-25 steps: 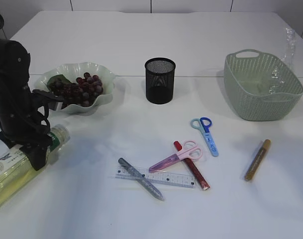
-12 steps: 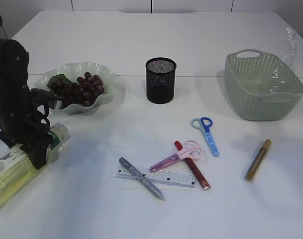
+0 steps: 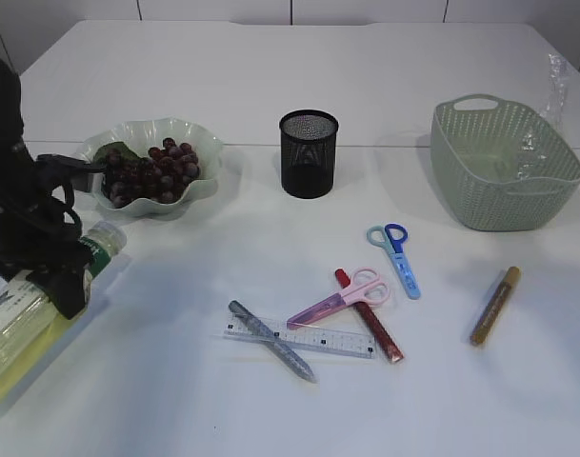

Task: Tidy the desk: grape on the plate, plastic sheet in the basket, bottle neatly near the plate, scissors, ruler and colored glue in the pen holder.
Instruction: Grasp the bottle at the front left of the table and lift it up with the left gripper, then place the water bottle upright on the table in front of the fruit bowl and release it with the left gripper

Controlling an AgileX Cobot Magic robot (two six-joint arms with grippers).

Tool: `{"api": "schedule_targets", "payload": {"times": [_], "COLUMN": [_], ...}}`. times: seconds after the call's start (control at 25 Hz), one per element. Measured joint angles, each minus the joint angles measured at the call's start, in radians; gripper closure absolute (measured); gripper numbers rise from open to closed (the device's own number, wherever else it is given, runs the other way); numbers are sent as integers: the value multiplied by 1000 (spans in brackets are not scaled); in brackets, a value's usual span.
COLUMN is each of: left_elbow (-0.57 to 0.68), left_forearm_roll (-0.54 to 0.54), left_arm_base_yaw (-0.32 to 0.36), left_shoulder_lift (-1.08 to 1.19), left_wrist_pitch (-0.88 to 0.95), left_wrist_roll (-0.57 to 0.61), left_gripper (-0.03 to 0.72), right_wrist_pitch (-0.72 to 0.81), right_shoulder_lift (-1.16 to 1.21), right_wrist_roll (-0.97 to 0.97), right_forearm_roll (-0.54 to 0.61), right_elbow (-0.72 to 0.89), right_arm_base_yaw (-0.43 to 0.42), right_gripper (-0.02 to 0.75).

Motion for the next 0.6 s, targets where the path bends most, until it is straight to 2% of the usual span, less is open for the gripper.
{"api": "schedule_targets", "payload": {"times": [0.24, 0.6], "left_elbow": [136, 398], "left_forearm_roll": [-15, -110], "left_arm_base_yaw": [8, 8], "left_shoulder_lift": [-132, -374], "left_wrist_pitch": [-73, -429], "left_wrist_roll": [-6, -9], "left_gripper": [260, 260], "right_wrist_pitch": [0, 0], "right_shoulder_lift": [0, 0], "right_wrist_roll": [-12, -13], "right_forearm_roll": [0, 0], "right_elbow": [0, 0], "right_arm_base_yaw": [0, 0], "right_gripper": [286, 285]}}
